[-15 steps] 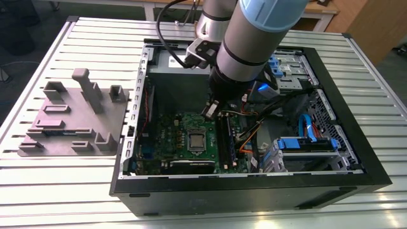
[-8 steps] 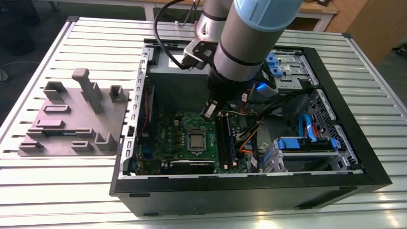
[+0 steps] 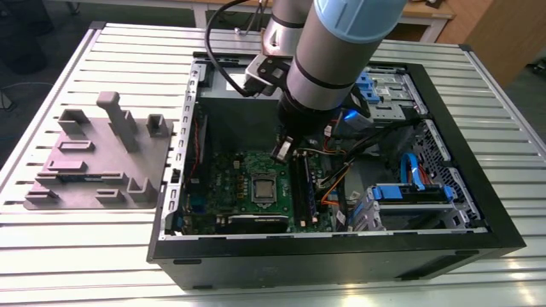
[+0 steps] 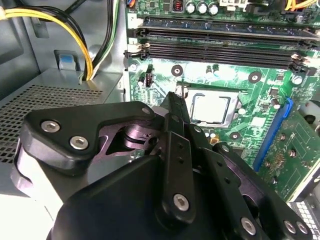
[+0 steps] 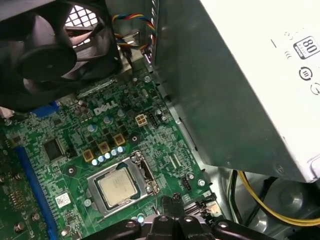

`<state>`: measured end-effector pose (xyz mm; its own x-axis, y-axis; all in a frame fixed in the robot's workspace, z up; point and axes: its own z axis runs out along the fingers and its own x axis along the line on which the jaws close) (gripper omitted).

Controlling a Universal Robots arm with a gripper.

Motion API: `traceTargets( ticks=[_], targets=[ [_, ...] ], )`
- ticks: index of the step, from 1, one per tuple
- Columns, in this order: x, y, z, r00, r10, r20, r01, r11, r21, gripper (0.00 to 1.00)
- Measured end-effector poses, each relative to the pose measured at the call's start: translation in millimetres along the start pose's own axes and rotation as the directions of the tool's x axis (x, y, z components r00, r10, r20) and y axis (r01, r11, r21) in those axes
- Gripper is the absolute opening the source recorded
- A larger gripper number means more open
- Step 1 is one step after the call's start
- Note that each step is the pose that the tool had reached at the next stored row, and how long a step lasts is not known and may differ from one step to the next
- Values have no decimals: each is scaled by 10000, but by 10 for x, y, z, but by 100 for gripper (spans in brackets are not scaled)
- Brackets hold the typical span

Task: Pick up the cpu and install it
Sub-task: 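Install the first cpu locking lever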

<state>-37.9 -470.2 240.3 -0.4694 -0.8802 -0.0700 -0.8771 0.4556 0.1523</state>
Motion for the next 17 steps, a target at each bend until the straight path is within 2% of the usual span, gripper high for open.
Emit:
traceTargets(
  ticks=[7, 17],
  targets=[
    [37, -18, -3, 9997, -256, 5, 256, 9997, 46, 10],
    [117, -40, -1, 9971, -758, -32, 758, 9971, 88, 10]
  ],
)
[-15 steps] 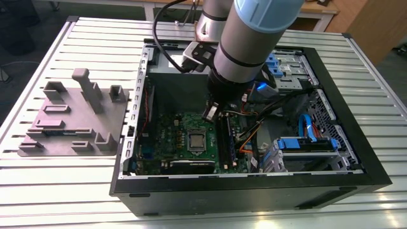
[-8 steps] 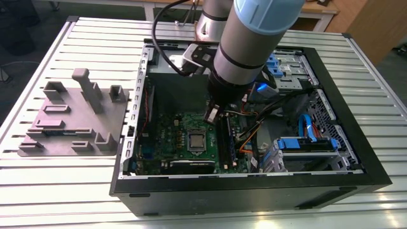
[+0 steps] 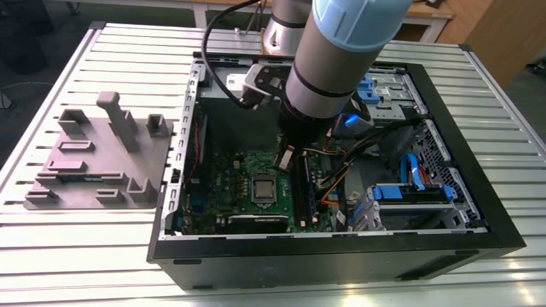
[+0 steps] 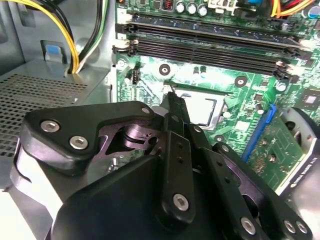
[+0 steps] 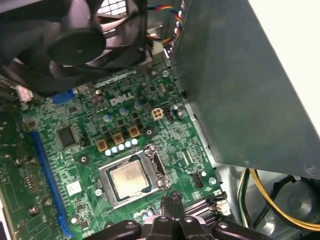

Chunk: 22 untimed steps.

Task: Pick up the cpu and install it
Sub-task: 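Install the first cpu locking lever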

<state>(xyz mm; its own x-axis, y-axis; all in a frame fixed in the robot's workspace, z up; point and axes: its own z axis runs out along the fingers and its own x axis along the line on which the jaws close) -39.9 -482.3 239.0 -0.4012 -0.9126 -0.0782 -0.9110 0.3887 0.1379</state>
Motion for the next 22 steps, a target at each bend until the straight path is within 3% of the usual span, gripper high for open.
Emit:
traceTargets(
  ticks=[4, 10, 12, 17, 22],
  targets=[
    [15, -5, 0, 9998, -210, -22, 210, 9998, -3, 10],
    [17, -5, 0, 9997, -234, -25, 234, 9997, -1, 10],
    [17, -4, 1, 9996, -285, -15, 285, 9996, 32, 10],
    [17, -3, 0, 9963, -856, -71, 856, 9963, 27, 10],
    [29, 23, 4, 9953, -964, -15, 964, 9952, 178, 10]
  ],
)
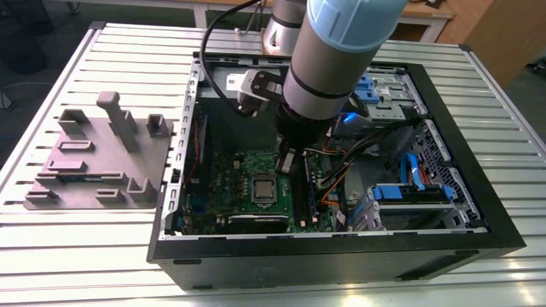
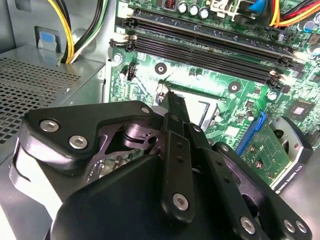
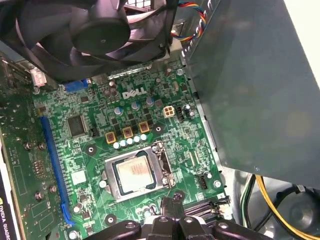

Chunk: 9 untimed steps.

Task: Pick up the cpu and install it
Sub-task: 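Install the first cpu locking lever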

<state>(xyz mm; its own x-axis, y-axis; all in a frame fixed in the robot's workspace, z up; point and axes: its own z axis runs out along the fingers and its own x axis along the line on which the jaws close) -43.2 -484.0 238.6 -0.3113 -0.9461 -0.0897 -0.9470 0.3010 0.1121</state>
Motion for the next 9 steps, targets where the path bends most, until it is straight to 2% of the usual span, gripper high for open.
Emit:
traceTargets(
  ticks=[1, 3, 9],
  targets=[
    [2, 5, 2, 10000, -22, 17, 22, 10000, 25, 10],
    [2, 7, 4, 9999, -132, 30, 132, 9999, 31, 10],
    [3, 7, 4, 9962, -868, -14, 868, 9962, -19, 10]
  ],
)
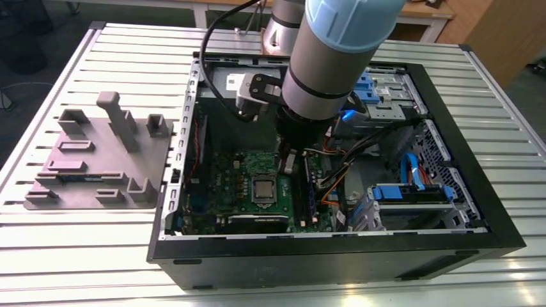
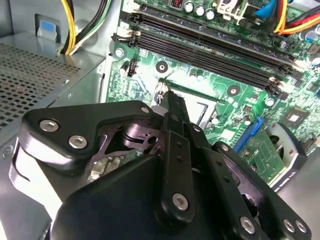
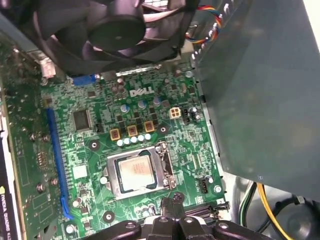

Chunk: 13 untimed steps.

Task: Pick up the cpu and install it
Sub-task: 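Install the first cpu locking lever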

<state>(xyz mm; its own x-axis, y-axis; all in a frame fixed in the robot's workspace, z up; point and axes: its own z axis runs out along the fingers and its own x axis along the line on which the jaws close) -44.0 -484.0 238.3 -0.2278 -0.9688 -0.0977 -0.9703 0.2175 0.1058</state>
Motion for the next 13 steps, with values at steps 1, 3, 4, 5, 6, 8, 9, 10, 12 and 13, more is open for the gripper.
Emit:
traceTargets(
  ticks=[1, 3, 4, 5, 6, 8, 9, 10, 12, 13],
  targets=[
    [0, 0, 1, 10000, -76, -3, 76, 10000, 4, 10],
    [0, -1, 1, 9999, -135, -6, 135, 9999, 22, 10],
    [0, -1, 1, 9999, -135, -4, 135, 9999, 28, 10],
    [0, 0, 2, 9999, -136, -2, 136, 9999, 36, 10],
    [0, -1, 3, 9999, -137, 0, 137, 9999, 45, 10],
    [0, -1, 5, 9999, -144, 4, 144, 9999, 64, 10],
    [0, -1, 6, 9999, -169, 5, 169, 9998, 68, 10],
    [1, -1, 7, 9998, -222, 0, 222, 9997, 72, 10],
    [3, -2, 11, 9994, -338, -9, 338, 9994, 77, 10],
    [4, -3, 14, 9992, -387, -20, 387, 9992, 82, 10]
  ],
)
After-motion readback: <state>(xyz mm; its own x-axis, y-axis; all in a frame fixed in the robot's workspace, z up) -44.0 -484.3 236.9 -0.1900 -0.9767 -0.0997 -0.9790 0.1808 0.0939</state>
